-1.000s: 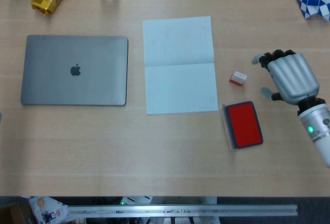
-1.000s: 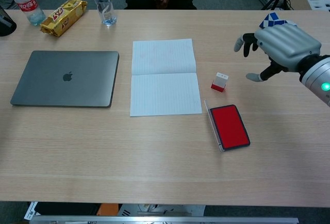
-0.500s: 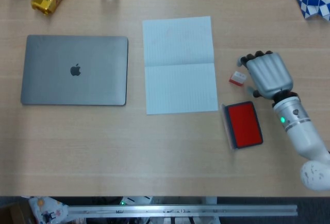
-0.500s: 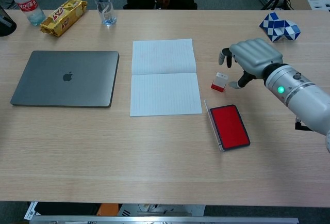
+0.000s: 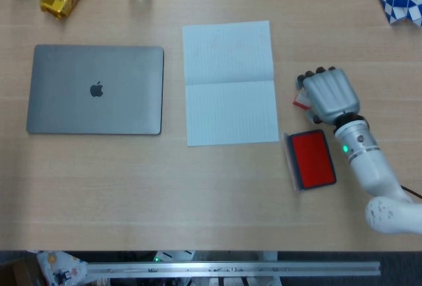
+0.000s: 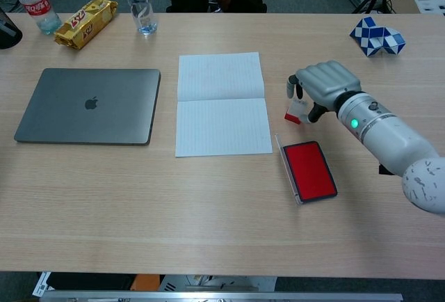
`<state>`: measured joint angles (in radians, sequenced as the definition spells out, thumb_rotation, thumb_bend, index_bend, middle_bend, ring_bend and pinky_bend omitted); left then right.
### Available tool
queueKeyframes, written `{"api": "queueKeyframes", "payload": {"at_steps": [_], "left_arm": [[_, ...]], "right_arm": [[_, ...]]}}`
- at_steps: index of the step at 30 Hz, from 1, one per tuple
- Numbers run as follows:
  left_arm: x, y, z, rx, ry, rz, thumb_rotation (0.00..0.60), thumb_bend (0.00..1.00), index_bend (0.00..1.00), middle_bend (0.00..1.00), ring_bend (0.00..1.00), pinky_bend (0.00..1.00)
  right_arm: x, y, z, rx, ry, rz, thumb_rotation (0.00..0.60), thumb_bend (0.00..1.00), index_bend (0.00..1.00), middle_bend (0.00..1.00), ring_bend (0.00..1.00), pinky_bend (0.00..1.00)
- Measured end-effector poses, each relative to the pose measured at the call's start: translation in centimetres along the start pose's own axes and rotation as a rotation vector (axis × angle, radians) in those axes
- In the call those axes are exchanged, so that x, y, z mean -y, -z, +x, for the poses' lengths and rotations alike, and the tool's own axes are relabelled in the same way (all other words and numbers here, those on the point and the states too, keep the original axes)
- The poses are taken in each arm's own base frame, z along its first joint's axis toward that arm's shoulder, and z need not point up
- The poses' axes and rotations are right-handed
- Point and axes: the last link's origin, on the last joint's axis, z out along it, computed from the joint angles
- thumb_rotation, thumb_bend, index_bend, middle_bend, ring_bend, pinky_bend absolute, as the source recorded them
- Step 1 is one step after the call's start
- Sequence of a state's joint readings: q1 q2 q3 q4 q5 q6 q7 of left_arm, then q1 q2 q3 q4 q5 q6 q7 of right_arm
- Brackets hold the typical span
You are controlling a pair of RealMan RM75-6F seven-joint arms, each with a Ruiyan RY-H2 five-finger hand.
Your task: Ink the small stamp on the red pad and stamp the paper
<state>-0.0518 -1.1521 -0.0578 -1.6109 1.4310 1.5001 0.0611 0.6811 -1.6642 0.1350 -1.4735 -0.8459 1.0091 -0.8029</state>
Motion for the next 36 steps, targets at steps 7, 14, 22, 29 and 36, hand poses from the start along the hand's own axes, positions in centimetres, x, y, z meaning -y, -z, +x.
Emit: {"api": "queueKeyframes", "payload": {"at_steps": [7,14,22,29,36], "left_arm": [[-0.2,-0.1,-0.2,0.007,-0.004,-0.006,0.6,0.21,0.09,0.01,0.01,0.0],[-0.3,-0.2,-0.2,0.007,-0.004,-0.008,0.6,0.21,0.09,0.01,0.01,0.0],[-0.2,-0.2,-0.3,0.009,-0.004,-0.004,0.6,0.21,0.09,0.01,0.01,0.0],[-0.2,-0.2,-0.3,0.009,-0.004,-0.004,0.6,0.21,0.09,0.01,0.01,0.0],[0.1,-0.1,-0.2,0.009,-0.005,0.006,0.6,0.21,0.09,0.01,0.01,0.0]], "right_arm": [[-0.5,0.1,-0.2,0.005,-0.001,-0.015,0.6,0.21,0.4,0.43,0.35,0.42],[-0.7,0.4,-0.5,0.019,0.0,-0.012,0.6,0.21,0.4,0.43,0.35,0.42],[0.0,1.1,-0.7,0.028,0.011,0.022,0.6,0.21,0.4,0.44,0.35,0.42],[-0.3,1.0,-0.7,0.019,0.011,0.011,0.6,0.21,0.43,0.44,0.35,0.42],[0.0,0.2,-0.6,0.014,0.007,0.008,0.6,0.22,0.45,0.44,0.35,0.42]]}}
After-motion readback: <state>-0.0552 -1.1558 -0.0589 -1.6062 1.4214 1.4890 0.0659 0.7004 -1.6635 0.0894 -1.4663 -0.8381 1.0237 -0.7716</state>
